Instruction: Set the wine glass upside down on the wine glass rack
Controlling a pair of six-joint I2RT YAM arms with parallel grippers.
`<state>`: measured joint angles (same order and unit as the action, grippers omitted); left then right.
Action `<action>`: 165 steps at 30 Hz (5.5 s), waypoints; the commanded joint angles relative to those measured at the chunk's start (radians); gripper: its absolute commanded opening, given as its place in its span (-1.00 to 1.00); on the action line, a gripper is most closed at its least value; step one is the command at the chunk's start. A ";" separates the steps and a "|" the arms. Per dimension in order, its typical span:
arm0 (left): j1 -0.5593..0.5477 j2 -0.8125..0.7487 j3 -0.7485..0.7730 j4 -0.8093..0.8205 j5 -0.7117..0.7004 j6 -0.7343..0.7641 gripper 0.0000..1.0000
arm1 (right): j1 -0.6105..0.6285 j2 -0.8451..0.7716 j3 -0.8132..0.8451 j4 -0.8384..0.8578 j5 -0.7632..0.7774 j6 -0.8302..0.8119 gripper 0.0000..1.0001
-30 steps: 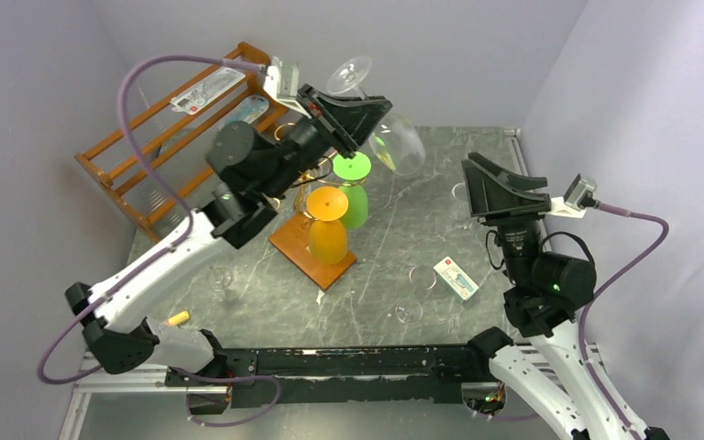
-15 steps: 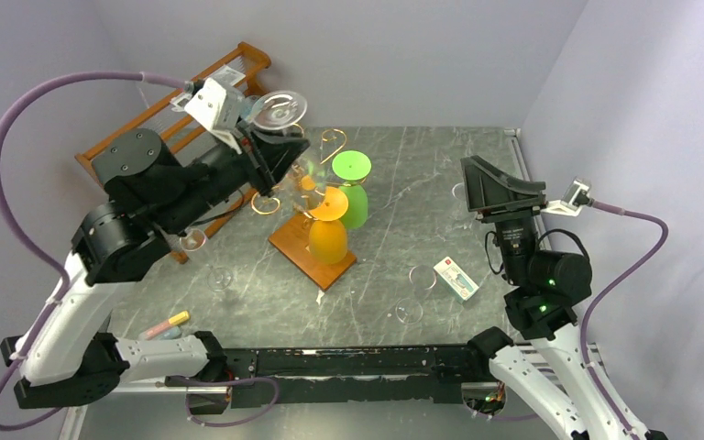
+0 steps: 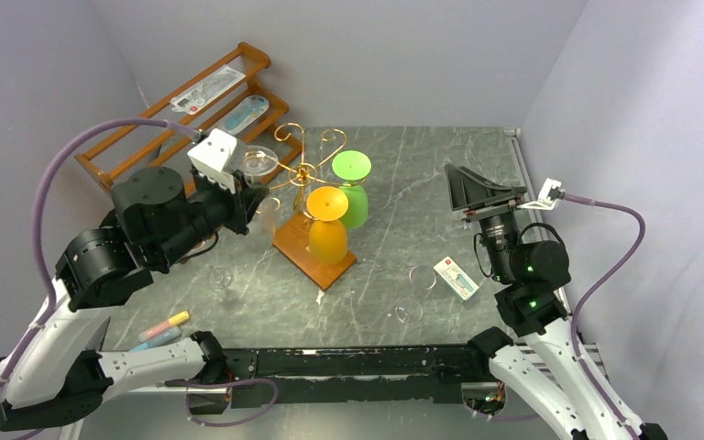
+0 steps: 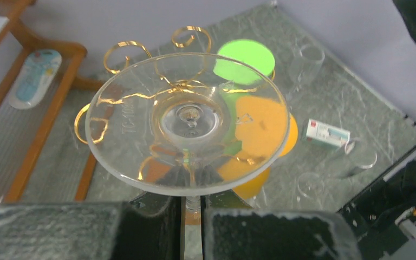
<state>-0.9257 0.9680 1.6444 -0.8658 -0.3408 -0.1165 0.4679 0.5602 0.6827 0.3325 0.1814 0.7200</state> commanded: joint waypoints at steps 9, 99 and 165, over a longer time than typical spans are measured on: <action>0.002 -0.107 -0.327 0.123 0.183 0.008 -0.90 | 0.000 0.177 0.187 -0.176 -0.202 -0.117 0.26; 0.492 -0.254 -0.897 0.741 0.594 -0.031 -0.90 | 0.393 1.046 1.025 -0.596 -0.349 -0.837 -1.00; 0.717 0.154 -0.649 0.891 1.065 0.235 -0.90 | 0.354 0.919 0.872 -0.529 -0.260 -0.838 -1.00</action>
<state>-0.2249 1.1027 0.9524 -0.0105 0.5789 0.0780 0.8257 1.5208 1.5658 -0.2813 -0.0570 -0.1089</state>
